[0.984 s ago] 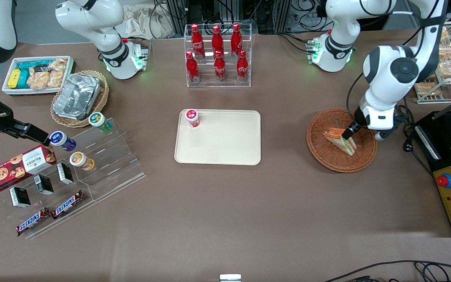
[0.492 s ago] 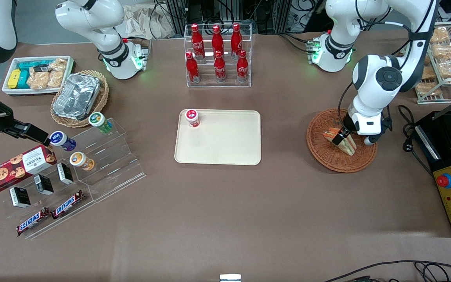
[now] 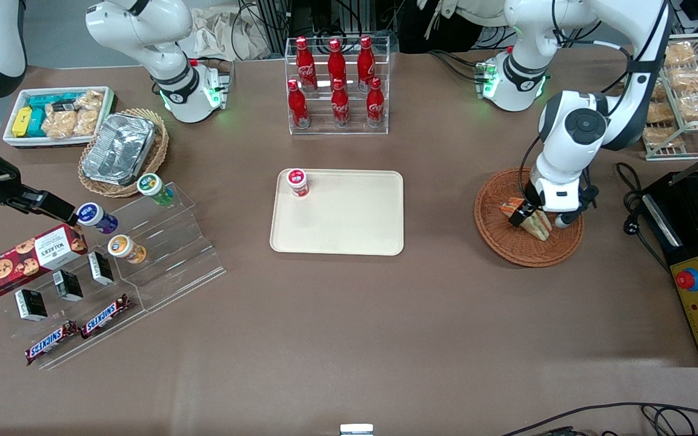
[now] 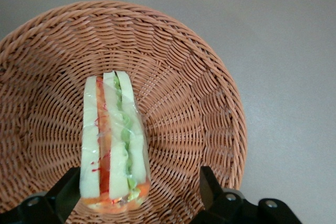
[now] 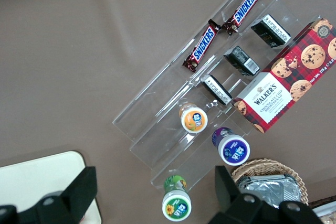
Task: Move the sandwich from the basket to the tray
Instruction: 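Lower the left gripper onto the sandwich and close on its end, then lift the sandwich out of the basket toward the cream tray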
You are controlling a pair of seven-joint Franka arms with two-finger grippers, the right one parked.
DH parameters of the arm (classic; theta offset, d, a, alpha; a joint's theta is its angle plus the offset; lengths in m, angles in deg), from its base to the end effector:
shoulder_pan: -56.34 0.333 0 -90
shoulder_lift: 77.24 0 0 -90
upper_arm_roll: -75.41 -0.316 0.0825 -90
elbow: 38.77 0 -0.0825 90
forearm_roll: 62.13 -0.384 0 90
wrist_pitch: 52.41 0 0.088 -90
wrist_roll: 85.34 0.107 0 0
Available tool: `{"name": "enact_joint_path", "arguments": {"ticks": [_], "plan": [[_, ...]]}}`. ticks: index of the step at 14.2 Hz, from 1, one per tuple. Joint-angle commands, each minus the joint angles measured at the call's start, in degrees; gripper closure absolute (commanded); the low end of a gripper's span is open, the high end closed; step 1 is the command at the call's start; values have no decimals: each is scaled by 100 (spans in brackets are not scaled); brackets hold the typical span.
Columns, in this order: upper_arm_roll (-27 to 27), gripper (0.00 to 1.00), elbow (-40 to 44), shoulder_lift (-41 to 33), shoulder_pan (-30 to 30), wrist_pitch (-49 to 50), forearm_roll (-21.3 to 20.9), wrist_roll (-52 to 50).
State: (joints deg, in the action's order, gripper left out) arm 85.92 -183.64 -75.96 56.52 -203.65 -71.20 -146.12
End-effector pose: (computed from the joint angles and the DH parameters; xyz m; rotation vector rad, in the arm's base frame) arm 0.4605 -0.0883 0.2754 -2.9100 -1.1376 -0.1846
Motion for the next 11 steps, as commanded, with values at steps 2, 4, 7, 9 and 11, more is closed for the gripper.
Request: {"name": "enact_joint_path", "arguments": {"ticks": [2, 4, 7, 9, 11], "plan": [[-39, 18, -24, 100, -19, -151, -210, -206], [-39, 43, -15, 100, -19, -151, -201, -214], [-39, 78, 11, -39, -19, -73, -210, -294], [-31, 92, 151, -232, -19, 452, -227, -276], [4, 95, 650, -312, -53, 1426, -236, -215]]}}
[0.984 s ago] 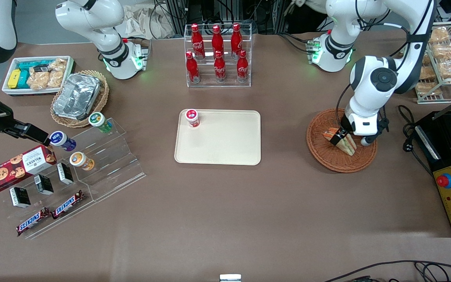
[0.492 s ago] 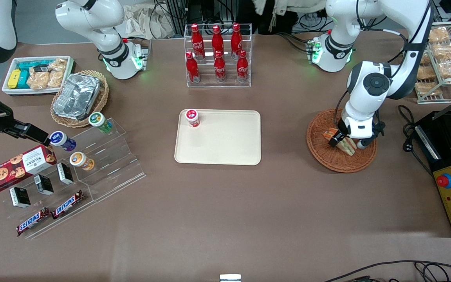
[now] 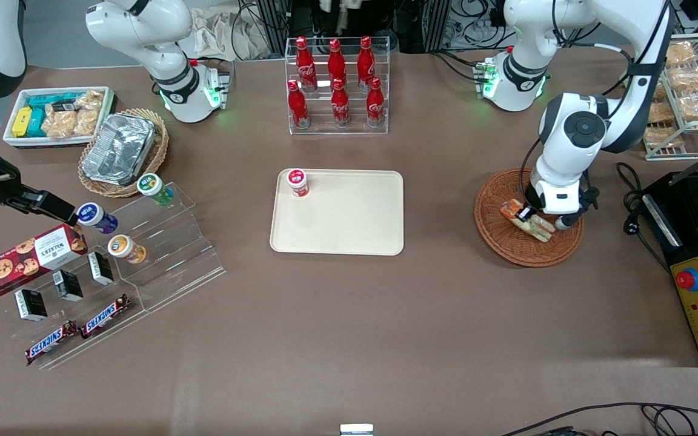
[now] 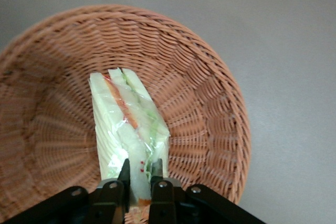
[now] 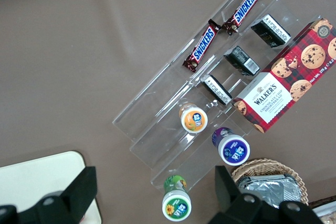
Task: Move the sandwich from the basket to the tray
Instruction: 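Lift the sandwich out of the basket toward the cream tray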
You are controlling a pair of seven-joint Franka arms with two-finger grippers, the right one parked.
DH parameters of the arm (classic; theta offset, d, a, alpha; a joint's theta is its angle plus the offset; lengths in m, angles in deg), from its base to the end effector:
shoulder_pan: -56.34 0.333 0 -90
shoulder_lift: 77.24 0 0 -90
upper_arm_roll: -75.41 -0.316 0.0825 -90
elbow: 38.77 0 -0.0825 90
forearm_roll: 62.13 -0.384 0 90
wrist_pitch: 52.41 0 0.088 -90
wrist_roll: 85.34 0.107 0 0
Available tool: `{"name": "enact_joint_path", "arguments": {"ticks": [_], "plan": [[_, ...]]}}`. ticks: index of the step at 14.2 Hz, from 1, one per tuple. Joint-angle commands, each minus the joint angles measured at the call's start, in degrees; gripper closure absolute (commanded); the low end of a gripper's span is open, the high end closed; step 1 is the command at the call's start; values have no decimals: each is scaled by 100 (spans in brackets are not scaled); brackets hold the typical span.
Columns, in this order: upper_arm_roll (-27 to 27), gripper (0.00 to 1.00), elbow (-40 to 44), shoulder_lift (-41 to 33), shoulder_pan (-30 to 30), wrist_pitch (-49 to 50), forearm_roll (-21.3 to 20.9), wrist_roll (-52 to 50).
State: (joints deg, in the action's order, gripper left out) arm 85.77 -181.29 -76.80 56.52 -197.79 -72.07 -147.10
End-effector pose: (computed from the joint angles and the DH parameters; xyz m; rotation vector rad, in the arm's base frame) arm 0.4666 -0.0859 0.2883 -2.8625 -1.1425 -0.1435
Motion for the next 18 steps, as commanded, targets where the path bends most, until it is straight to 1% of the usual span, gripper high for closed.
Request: {"name": "enact_joint_path", "arguments": {"ticks": [1, 2, 3, 6, 7, 8, 9, 11, 17, 18], "plan": [[45, 97, 722, -228, -62, 1349, -140, -99], [115, 100, 1047, -272, -80, 1833, -140, -64], [186, 100, 1338, -307, -80, 2264, -123, -64], [633, 100, 2383, -246, -54, 3504, 9, -73], [713, 100, 2691, -220, -62, 3856, 192, 6], [801, 100, 2877, -220, -71, 4121, 246, 355], [889, 100, 3018, -194, -80, 4245, 272, 872], [1108, 100, 3133, -141, -80, 4255, 282, 1262], [1960, 100, 3248, 149, -159, 4106, 343, 1264], [1970, 100, 3248, 158, -272, 4045, 352, 1359]]}}
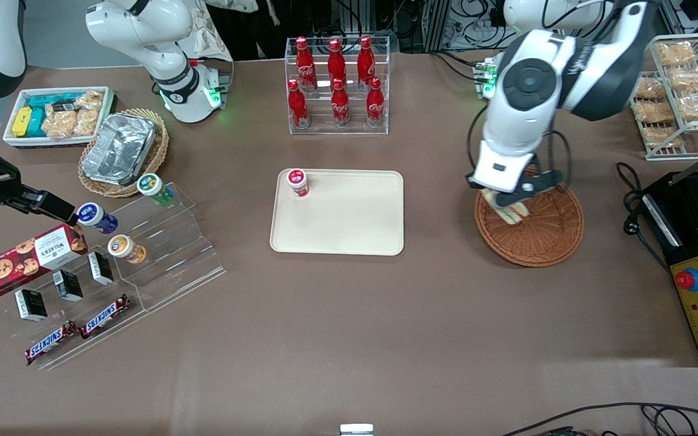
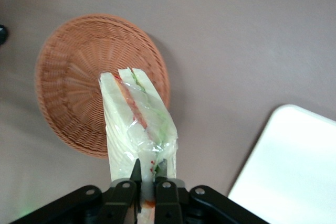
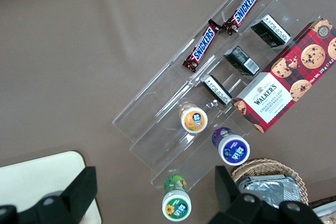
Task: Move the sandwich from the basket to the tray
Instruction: 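Lift the sandwich out of the basket toward the cream tray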
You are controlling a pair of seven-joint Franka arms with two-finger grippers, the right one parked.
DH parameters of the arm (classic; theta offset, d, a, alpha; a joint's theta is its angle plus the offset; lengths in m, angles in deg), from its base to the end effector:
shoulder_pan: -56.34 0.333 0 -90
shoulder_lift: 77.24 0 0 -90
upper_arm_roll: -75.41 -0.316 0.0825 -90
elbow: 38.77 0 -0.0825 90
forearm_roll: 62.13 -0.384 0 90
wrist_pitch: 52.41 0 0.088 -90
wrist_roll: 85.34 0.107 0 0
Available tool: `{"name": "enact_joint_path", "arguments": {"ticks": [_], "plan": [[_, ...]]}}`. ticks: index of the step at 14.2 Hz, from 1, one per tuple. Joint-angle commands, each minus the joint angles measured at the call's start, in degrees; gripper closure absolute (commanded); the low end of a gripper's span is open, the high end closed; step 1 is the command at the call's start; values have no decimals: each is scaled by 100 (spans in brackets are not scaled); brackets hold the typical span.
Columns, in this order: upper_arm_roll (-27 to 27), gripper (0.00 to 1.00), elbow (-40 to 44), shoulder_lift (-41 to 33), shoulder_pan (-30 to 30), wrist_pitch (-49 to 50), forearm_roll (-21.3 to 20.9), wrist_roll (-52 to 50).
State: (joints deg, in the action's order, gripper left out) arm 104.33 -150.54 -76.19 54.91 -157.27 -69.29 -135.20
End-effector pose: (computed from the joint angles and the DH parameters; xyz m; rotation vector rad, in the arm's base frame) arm 0.4773 -0.2665 0.4581 -2.9363 -0.4432 0.0501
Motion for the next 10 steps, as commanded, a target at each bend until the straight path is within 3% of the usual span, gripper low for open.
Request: {"name": "enact_joint_path", "arguments": {"ticks": [1, 3, 10], "plan": [[149, 100, 164, 123, -191, -86, 126, 222], [272, 100, 155, 219, -253, -349, 415, 319], [387, 100, 120, 764, -946, -1676, 452, 865]]}}
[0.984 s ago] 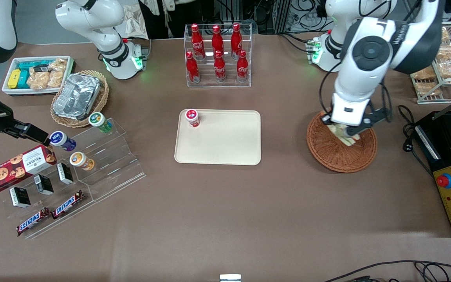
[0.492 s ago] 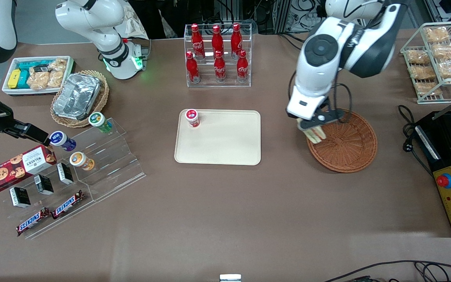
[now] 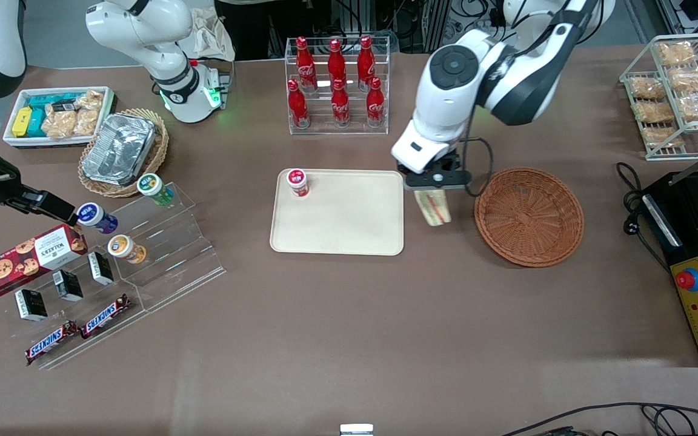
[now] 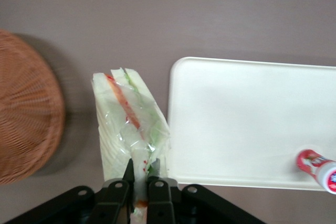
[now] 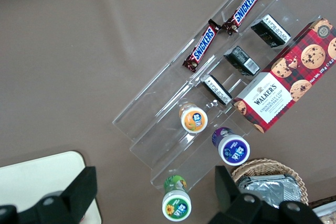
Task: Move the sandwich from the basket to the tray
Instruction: 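Lower the sandwich onto the cream tray and open the left gripper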
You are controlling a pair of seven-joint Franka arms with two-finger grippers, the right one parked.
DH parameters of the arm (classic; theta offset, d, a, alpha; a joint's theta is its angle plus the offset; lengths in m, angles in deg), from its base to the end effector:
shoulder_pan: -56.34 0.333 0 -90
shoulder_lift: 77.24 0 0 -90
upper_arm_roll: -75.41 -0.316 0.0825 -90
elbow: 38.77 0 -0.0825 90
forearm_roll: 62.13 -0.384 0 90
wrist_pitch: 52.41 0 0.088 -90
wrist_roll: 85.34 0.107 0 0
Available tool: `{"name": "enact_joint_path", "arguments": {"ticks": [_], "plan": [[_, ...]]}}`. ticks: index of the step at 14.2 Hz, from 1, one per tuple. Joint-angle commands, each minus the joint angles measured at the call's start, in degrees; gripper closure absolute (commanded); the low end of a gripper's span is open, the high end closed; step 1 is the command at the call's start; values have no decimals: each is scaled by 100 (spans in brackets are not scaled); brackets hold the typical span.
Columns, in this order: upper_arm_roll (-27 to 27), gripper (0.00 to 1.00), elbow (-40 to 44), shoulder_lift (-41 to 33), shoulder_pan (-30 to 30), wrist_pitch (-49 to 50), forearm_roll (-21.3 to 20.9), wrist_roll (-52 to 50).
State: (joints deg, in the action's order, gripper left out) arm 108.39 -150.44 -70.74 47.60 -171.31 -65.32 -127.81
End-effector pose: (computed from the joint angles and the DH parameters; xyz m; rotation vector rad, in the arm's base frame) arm 0.4422 -0.3798 0.4335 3.1110 -0.0142 0.0236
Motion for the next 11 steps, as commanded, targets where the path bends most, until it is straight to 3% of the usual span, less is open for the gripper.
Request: {"name": "enact_joint_path", "arguments": {"ticks": [1, 3, 6, 8, 11], "plan": [[-20, 100, 110, 376, -346, -544, 64, 100], [-20, 100, 119, 850, -435, -906, 257, 143], [-63, 100, -91, 1159, -681, -1511, 118, 222], [-64, 100, -267, 1431, -690, -1995, -434, 170], [-64, 100, -303, 1687, -681, -2234, -753, 187]]}}
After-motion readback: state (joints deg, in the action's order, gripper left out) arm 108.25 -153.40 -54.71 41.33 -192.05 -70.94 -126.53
